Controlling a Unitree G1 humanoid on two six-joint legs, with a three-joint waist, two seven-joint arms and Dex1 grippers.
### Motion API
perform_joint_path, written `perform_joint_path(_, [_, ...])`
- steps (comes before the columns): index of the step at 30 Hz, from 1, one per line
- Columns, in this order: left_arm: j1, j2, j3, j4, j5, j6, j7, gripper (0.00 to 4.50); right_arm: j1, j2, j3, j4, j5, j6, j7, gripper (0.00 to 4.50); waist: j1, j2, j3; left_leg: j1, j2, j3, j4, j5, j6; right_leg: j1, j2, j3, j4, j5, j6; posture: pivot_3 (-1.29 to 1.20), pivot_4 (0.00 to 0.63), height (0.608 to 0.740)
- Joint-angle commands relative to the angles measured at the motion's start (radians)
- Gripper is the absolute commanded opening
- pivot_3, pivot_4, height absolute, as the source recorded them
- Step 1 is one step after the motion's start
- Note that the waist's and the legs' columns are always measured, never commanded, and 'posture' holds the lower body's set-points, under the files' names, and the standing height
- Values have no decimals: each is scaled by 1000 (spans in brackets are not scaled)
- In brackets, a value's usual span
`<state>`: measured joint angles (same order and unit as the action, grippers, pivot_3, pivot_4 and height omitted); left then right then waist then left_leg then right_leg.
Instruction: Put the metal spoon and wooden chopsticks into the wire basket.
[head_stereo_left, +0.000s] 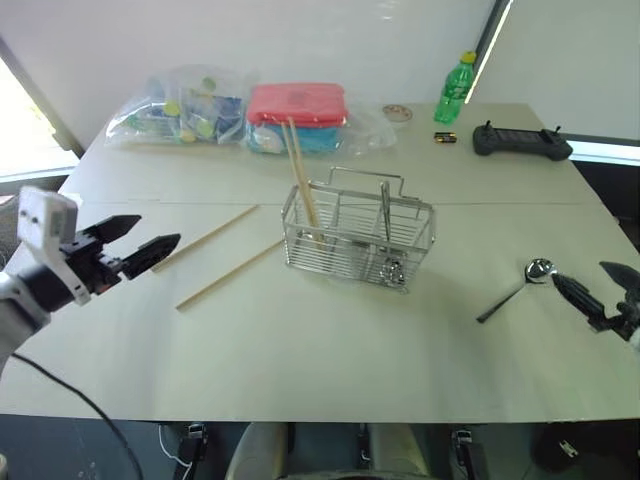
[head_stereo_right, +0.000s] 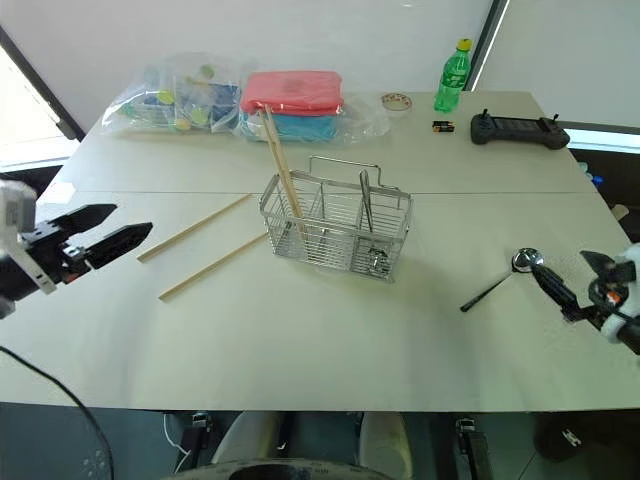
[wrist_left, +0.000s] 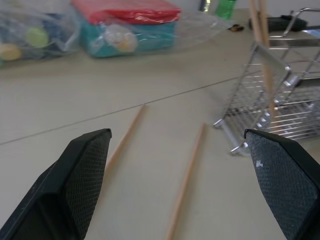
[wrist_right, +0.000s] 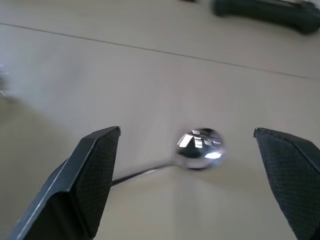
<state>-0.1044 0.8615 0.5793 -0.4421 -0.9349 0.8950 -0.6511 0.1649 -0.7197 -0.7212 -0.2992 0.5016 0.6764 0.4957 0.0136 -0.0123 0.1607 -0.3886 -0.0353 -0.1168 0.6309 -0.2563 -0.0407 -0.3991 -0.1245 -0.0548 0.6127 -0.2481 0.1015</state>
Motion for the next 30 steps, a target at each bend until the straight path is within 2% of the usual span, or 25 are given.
perform_joint_path(1, [-150,48,-59,-93,-182,79,32,4500,-113,67,16,-186,-11,254,-285,4395,0,0,0,0,0,0,0,0,0,0,0,0,0,0,0,0,150,692])
perform_joint_path(4, [-307,64,-150,-105,-273,135,93,4500,-261,156,25,-264,-29,450,-468,4395,0,1,0,0,-1,-1,-1,0,0,0,1,0,1,0,-1,0,150,692])
perform_joint_path(7, [-413,61,-224,-110,-298,140,104,4500,-399,316,1,-324,-90,674,-640,4395,-3,2,-1,0,-2,0,-2,0,1,-1,2,1,1,0,0,0,150,692])
perform_joint_path(12, [-464,48,-270,-93,-273,115,112,4500,-557,489,-43,-390,-222,893,-762,4395,-4,4,0,-1,-1,0,-4,1,1,-4,4,2,2,1,0,0,150,692])
perform_joint_path(15, [-464,41,-283,-89,-257,103,115,4500,-591,548,-37,-402,-263,938,-783,4395,-6,4,0,-1,-1,0,-3,1,1,-4,5,2,2,1,0,0,150,692])
perform_joint_path(30, [-447,33,-277,-128,-304,88,132,4500,-644,634,-51,-346,-360,938,-733,4395,-28,4,0,1,0,-1,-3,1,1,-3,5,2,6,1,0,0,150,692])
